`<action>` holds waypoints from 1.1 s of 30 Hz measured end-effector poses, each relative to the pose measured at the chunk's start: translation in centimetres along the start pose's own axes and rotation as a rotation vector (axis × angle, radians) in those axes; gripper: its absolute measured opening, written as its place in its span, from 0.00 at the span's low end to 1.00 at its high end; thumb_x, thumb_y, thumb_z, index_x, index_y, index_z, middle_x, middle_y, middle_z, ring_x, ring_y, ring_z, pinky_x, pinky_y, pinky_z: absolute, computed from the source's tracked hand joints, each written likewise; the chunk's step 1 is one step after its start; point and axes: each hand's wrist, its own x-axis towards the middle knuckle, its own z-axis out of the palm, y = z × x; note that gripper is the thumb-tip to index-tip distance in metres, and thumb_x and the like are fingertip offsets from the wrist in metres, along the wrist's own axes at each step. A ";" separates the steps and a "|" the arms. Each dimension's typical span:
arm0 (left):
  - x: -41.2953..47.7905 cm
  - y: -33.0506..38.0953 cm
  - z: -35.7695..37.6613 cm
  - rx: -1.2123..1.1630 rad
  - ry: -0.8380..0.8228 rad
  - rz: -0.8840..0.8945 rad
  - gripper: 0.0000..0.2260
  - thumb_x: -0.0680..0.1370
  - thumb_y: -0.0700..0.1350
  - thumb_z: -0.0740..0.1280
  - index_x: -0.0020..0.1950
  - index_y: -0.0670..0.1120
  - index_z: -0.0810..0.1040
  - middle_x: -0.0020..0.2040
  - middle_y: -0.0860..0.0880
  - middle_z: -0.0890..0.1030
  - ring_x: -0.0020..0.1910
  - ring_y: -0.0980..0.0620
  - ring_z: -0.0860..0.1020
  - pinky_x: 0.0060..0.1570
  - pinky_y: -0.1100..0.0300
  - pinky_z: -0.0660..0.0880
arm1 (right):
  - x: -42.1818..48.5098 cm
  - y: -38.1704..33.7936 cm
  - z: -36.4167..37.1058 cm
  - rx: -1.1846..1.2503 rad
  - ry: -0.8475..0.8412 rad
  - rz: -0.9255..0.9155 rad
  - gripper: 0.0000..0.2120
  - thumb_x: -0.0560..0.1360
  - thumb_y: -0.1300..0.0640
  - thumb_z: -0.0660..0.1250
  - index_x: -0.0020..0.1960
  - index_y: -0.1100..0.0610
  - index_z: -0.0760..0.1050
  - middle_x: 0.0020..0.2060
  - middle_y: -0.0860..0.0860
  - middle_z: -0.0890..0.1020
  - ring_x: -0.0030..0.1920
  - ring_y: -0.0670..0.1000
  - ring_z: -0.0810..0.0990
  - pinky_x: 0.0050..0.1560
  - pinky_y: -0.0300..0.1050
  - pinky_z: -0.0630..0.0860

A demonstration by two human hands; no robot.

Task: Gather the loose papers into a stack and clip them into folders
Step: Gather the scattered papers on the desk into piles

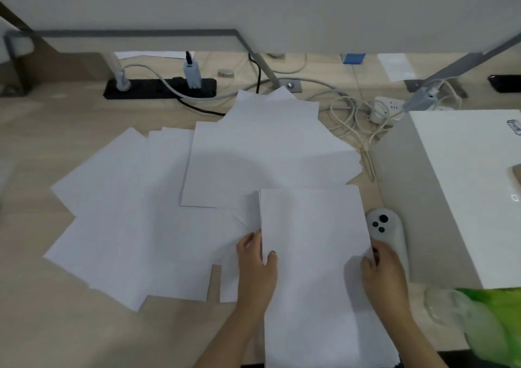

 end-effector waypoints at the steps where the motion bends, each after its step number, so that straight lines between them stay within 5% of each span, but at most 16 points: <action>1: 0.0 0.2 -0.1 -0.027 -0.010 -0.020 0.20 0.77 0.39 0.60 0.69 0.51 0.67 0.61 0.53 0.61 0.59 0.52 0.71 0.58 0.63 0.68 | -0.1 0.1 0.4 -0.065 0.023 -0.035 0.20 0.73 0.70 0.62 0.65 0.67 0.70 0.57 0.65 0.77 0.56 0.64 0.75 0.57 0.54 0.72; 5: 0.5 0.2 -0.2 -0.125 -0.034 -0.149 0.20 0.77 0.39 0.60 0.68 0.52 0.67 0.62 0.51 0.64 0.47 0.56 0.74 0.39 0.69 0.69 | -0.4 0.6 1.6 -0.147 0.047 -0.131 0.26 0.65 0.75 0.68 0.63 0.73 0.69 0.52 0.71 0.76 0.52 0.70 0.76 0.54 0.59 0.74; 9: 1.1 0.1 -0.3 -0.124 -0.101 -0.214 0.21 0.72 0.43 0.61 0.65 0.46 0.71 0.63 0.31 0.68 0.36 0.50 0.74 0.33 0.62 0.73 | 0.2 0.1 1.4 -0.104 -0.024 -0.046 0.26 0.70 0.70 0.67 0.67 0.71 0.66 0.60 0.70 0.72 0.62 0.68 0.70 0.64 0.58 0.67; 13: 1.3 0.3 -0.3 -0.280 -0.046 -0.243 0.09 0.74 0.38 0.62 0.46 0.53 0.72 0.47 0.50 0.77 0.41 0.54 0.76 0.38 0.63 0.71 | 1.2 0.1 1.3 -0.014 -0.070 0.041 0.22 0.72 0.68 0.65 0.65 0.72 0.67 0.60 0.68 0.73 0.62 0.65 0.70 0.65 0.55 0.67; 15: 1.6 0.2 -0.3 -0.276 -0.043 -0.270 0.11 0.74 0.36 0.62 0.40 0.53 0.70 0.42 0.50 0.76 0.39 0.50 0.74 0.36 0.62 0.69 | 1.5 0.1 1.5 -0.001 -0.065 0.067 0.19 0.72 0.67 0.65 0.61 0.72 0.70 0.54 0.66 0.75 0.58 0.64 0.72 0.60 0.52 0.69; 17: 1.7 0.4 -0.1 -0.223 -0.038 -0.295 0.06 0.74 0.39 0.63 0.49 0.48 0.73 0.52 0.45 0.76 0.44 0.47 0.76 0.35 0.61 0.70 | 1.6 0.3 1.8 0.060 -0.067 0.117 0.11 0.71 0.66 0.66 0.52 0.70 0.72 0.44 0.61 0.75 0.51 0.62 0.75 0.50 0.49 0.68; 19: 1.6 0.2 0.0 -0.166 -0.036 -0.299 0.12 0.74 0.40 0.62 0.58 0.44 0.70 0.56 0.44 0.75 0.48 0.46 0.77 0.39 0.59 0.71 | 1.6 0.5 2.4 0.136 -0.106 0.163 0.05 0.71 0.63 0.65 0.44 0.62 0.69 0.40 0.56 0.71 0.44 0.56 0.71 0.45 0.46 0.65; 23: 0.6 0.3 -0.5 -0.115 -0.045 -0.223 0.09 0.77 0.41 0.58 0.57 0.46 0.68 0.45 0.49 0.76 0.36 0.51 0.73 0.37 0.59 0.69 | 1.6 1.2 3.3 0.191 -0.151 0.293 0.12 0.70 0.55 0.68 0.47 0.62 0.71 0.43 0.57 0.71 0.45 0.55 0.70 0.47 0.46 0.64; 28: -0.7 0.6 -3.2 -0.207 -0.051 -0.043 0.07 0.78 0.43 0.61 0.56 0.48 0.71 0.50 0.52 0.79 0.49 0.54 0.79 0.46 0.63 0.73 | 0.0 -1.8 1.5 0.536 -0.266 0.330 0.19 0.73 0.58 0.67 0.60 0.65 0.70 0.52 0.59 0.78 0.51 0.59 0.77 0.46 0.46 0.71; 31: -1.3 1.7 -6.6 -0.333 -0.018 0.102 0.05 0.77 0.42 0.64 0.51 0.51 0.73 0.49 0.52 0.81 0.48 0.55 0.80 0.48 0.62 0.76 | -2.2 -6.0 -0.9 0.840 -0.402 0.263 0.09 0.75 0.66 0.62 0.53 0.60 0.76 0.44 0.55 0.83 0.43 0.53 0.81 0.35 0.42 0.77; 33: -1.6 2.6 -9.5 -0.436 0.060 0.190 0.05 0.75 0.41 0.67 0.49 0.48 0.75 0.45 0.50 0.82 0.43 0.56 0.81 0.43 0.63 0.77 | -3.4 -8.9 -2.0 0.918 -0.443 0.165 0.08 0.74 0.68 0.60 0.49 0.60 0.76 0.41 0.54 0.83 0.41 0.52 0.82 0.38 0.43 0.77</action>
